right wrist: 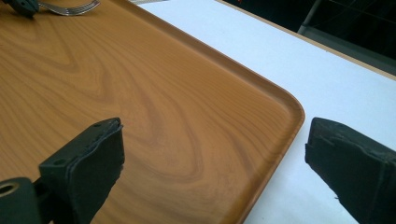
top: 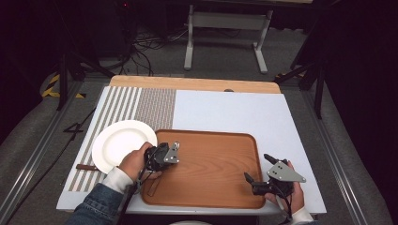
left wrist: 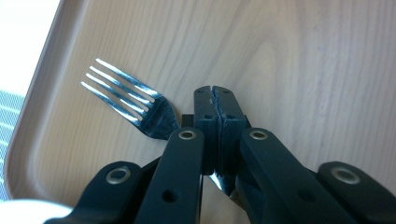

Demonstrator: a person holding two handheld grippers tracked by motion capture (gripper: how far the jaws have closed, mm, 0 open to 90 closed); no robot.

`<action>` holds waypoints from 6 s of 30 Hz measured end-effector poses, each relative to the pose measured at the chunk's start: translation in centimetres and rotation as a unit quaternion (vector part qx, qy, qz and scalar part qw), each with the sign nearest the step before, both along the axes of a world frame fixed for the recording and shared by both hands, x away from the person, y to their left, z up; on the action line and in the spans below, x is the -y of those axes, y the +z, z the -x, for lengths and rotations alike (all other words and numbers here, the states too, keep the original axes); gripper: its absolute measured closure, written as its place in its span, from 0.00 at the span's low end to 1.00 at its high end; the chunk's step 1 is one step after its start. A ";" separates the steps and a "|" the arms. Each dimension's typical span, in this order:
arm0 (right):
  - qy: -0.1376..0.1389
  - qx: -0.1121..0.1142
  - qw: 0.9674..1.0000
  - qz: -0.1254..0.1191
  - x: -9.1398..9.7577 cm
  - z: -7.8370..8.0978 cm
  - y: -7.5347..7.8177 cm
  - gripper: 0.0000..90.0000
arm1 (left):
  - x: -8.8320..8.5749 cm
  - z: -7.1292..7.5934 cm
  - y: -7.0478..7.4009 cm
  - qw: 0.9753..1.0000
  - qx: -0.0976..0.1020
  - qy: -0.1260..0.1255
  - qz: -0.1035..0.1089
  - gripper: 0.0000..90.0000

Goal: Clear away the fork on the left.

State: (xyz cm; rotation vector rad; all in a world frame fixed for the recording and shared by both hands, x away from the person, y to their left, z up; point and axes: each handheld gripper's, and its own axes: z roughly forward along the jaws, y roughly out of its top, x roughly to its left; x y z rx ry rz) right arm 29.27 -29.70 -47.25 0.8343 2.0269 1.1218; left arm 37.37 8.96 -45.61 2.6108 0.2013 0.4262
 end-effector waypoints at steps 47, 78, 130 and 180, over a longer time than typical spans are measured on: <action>0.011 0.006 1.000 -0.005 -0.1 0.2 0.1 0.06 | -1.8 1.9 1.4 0.982 0.089 0.000 0.168 0.86; 0.019 0.009 1.000 0.008 -0.5 0.4 0.1 0.06 | -2.7 2.1 2.3 0.961 0.106 0.027 0.253 0.13; 0.026 0.028 0.999 0.022 -1.1 1.2 0.3 0.06 | -10.4 6.0 2.6 0.952 0.161 0.068 0.252 0.08; 0.011 0.040 0.999 0.026 -0.7 1.8 0.4 0.06 | -14.1 7.8 -0.7 0.941 0.132 0.124 0.284 0.06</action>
